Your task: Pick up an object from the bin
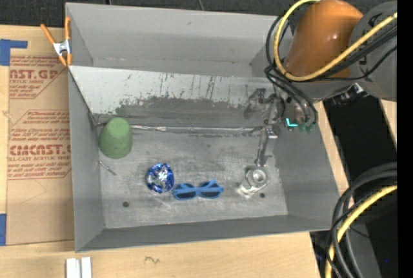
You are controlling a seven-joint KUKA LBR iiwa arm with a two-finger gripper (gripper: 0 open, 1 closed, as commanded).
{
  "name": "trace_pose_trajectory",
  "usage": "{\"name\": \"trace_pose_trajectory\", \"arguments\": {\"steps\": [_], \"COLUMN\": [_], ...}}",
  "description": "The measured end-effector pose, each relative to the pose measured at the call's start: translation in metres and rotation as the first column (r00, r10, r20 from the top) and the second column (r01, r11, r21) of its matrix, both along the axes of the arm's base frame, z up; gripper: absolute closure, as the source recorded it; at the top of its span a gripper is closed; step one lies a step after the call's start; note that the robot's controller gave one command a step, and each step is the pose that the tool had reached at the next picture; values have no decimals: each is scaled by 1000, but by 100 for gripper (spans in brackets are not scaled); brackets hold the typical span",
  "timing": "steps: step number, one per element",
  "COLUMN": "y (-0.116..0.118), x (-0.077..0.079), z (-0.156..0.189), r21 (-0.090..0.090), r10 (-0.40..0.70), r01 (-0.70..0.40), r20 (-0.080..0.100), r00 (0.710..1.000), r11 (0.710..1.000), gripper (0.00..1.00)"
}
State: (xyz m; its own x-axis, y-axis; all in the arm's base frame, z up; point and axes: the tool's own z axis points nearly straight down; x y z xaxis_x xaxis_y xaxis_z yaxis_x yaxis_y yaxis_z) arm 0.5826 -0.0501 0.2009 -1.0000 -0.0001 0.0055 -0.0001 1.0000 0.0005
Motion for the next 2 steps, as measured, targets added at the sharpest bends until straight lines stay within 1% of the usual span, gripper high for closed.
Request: {"name": "trace_pose_trajectory", "arguments": {"steps": [1, 2], "y": [86, 122], "x": [-40, -72], "z": [-131, -99], "r21": [-1, 2], "r10": [278, 302], "r01": [-278, -302], "r20": [15, 6], "r00": [961, 953], "r11": [961, 953], "gripper": [0, 0]}}
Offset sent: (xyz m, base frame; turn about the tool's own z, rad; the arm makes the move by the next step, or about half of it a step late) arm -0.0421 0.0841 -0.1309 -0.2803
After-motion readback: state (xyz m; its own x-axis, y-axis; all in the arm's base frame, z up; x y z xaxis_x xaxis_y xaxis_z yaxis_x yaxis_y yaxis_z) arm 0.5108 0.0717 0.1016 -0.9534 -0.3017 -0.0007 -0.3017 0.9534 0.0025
